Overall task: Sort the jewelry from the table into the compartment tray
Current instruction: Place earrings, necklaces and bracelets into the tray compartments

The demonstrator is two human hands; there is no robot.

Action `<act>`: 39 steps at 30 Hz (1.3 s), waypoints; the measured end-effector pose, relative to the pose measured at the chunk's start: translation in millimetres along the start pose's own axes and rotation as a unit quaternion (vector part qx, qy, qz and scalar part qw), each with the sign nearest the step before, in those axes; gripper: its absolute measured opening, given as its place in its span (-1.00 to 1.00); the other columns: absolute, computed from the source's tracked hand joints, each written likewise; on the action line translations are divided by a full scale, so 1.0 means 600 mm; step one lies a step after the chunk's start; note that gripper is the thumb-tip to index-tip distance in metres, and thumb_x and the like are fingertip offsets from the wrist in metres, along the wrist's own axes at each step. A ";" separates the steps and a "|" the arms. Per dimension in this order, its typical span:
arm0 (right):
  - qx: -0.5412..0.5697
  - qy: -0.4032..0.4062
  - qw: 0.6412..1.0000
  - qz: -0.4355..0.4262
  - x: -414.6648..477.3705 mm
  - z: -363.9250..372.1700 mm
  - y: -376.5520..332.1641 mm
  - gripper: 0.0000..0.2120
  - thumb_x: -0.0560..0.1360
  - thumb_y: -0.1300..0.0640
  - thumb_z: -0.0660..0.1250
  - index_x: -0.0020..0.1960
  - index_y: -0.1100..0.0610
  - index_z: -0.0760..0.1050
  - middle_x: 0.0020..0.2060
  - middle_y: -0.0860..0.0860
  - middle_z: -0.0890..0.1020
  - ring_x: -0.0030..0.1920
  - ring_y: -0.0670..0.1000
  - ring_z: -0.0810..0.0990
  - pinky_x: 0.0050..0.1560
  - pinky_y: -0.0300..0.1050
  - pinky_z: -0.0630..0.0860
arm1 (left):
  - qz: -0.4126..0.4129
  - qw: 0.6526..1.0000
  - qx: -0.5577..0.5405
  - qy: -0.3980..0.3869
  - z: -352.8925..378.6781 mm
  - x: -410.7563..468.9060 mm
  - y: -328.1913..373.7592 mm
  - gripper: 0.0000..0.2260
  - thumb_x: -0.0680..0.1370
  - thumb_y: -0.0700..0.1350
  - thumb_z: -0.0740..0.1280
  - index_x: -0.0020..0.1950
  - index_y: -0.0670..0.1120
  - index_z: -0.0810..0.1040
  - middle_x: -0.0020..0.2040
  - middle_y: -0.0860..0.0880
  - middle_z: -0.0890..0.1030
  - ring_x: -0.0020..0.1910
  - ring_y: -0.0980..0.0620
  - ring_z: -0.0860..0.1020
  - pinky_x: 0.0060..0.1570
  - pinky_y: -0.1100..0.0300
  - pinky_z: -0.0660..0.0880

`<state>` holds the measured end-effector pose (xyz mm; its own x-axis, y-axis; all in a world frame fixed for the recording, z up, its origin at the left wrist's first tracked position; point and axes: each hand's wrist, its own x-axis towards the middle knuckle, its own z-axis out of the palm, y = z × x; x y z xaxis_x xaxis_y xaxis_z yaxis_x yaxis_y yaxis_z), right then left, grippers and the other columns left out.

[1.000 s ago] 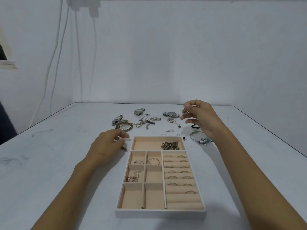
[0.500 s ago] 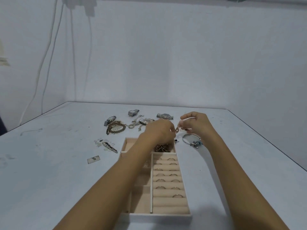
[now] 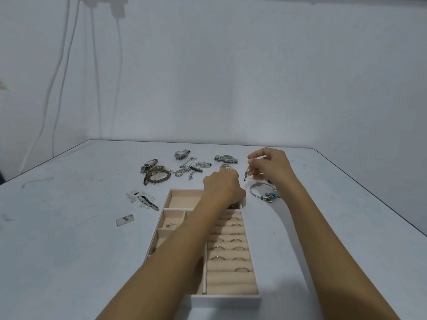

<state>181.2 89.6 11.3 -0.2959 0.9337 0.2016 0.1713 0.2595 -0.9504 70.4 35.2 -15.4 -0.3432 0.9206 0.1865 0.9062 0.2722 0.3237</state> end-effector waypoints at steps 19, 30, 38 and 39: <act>0.053 -0.026 0.997 -0.050 -0.017 0.004 -0.038 -0.88 0.50 0.26 0.36 0.04 0.18 0.58 -0.24 0.08 0.61 -0.23 0.01 0.60 -0.06 -0.06 0.62 | 0.021 0.851 -0.524 -0.030 -0.106 -0.043 -0.094 -0.90 0.54 -0.07 0.35 0.01 -0.06 0.57 -0.10 0.03 0.70 -0.11 0.14 0.62 -0.04 0.19 0.47; 0.096 -0.124 0.987 -0.036 -0.049 0.031 -0.070 -0.86 0.50 0.27 0.37 0.06 0.21 0.57 -0.27 0.08 0.60 -0.27 0.01 0.58 -0.09 -0.05 0.63 | 0.029 0.784 -0.621 0.003 -0.143 -0.105 -0.181 -0.98 0.50 -0.15 0.36 -0.09 -0.05 0.59 -0.16 -0.04 0.67 -0.13 0.05 0.63 0.06 0.10 0.51; 0.077 -0.122 0.989 -0.036 -0.052 0.034 -0.069 -0.86 0.50 0.28 0.36 0.06 0.24 0.57 -0.28 0.08 0.60 -0.32 0.01 0.58 -0.04 0.04 0.61 | -0.021 0.839 -0.542 0.044 -0.143 -0.078 -0.189 -0.94 0.51 -0.15 0.39 -0.04 -0.09 0.57 -0.16 -0.08 0.70 -0.26 0.09 0.61 -0.13 0.21 0.48; 0.075 -0.118 0.990 -0.033 -0.050 0.032 -0.067 -0.85 0.50 0.28 0.36 0.07 0.25 0.57 -0.28 0.08 0.60 -0.31 0.02 0.58 -0.03 0.06 0.61 | -0.037 0.848 -0.526 0.053 -0.136 -0.066 -0.185 -0.94 0.51 -0.16 0.39 -0.05 -0.10 0.56 -0.17 -0.08 0.70 -0.29 0.10 0.60 -0.21 0.26 0.45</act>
<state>165.3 46.2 39.1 -0.5156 0.8282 0.2199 0.0078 0.2611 -0.9653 -37.0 -54.3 17.1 -0.4594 0.8668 0.1938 0.1782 -0.1238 0.9762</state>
